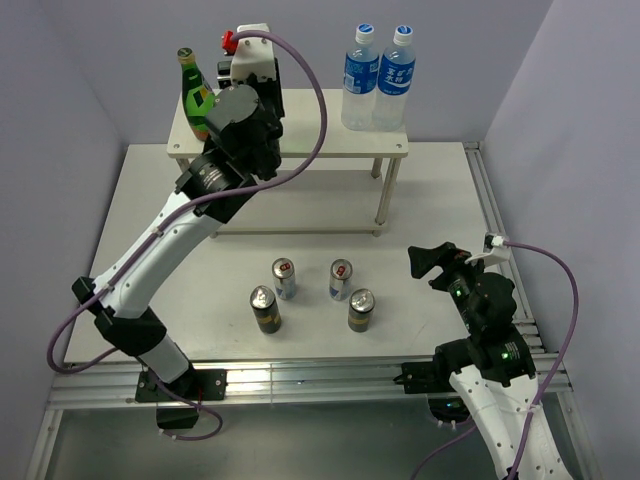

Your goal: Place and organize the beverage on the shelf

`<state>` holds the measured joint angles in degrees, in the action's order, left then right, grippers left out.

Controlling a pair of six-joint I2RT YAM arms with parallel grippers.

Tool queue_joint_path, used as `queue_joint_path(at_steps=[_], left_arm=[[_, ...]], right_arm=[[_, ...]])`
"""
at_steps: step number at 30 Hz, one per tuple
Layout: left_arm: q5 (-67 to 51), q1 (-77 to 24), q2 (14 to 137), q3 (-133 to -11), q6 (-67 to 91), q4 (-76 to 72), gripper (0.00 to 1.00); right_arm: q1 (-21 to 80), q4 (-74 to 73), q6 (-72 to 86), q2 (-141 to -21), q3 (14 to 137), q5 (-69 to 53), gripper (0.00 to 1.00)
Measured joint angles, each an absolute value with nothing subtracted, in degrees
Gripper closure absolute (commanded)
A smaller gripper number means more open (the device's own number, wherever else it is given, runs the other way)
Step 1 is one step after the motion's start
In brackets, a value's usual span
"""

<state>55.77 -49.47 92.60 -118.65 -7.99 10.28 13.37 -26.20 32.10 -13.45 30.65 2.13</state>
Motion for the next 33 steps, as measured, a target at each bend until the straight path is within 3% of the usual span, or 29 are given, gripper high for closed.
queue_joint_path(at_steps=[25,28,31,32,33], left_arm=[[51.3,-34.7,104.0,-125.9,-6.6,8.3,0.98],[51.2,-34.2,104.0,-125.6,-6.3,7.8,0.87],[50.9,-34.1,103.8,-124.3,-6.3,6.0,0.65],[50.8,-34.1,103.6,-123.7,-6.3,5.2,0.46],[50.7,-34.1,103.4,-123.3,-6.1,4.8,0.4]], right_arm=[[16.6,-26.2,32.4,-13.2,30.7,3.7,0.03],[16.6,-26.2,32.6,-13.2,30.7,3.9,0.02],[16.7,-26.2,32.6,-13.2,30.7,3.9,0.03],[16.7,-26.2,32.6,-13.2,30.7,4.0,0.02],[16.7,-26.2,32.6,-13.2,30.7,4.1,0.03]])
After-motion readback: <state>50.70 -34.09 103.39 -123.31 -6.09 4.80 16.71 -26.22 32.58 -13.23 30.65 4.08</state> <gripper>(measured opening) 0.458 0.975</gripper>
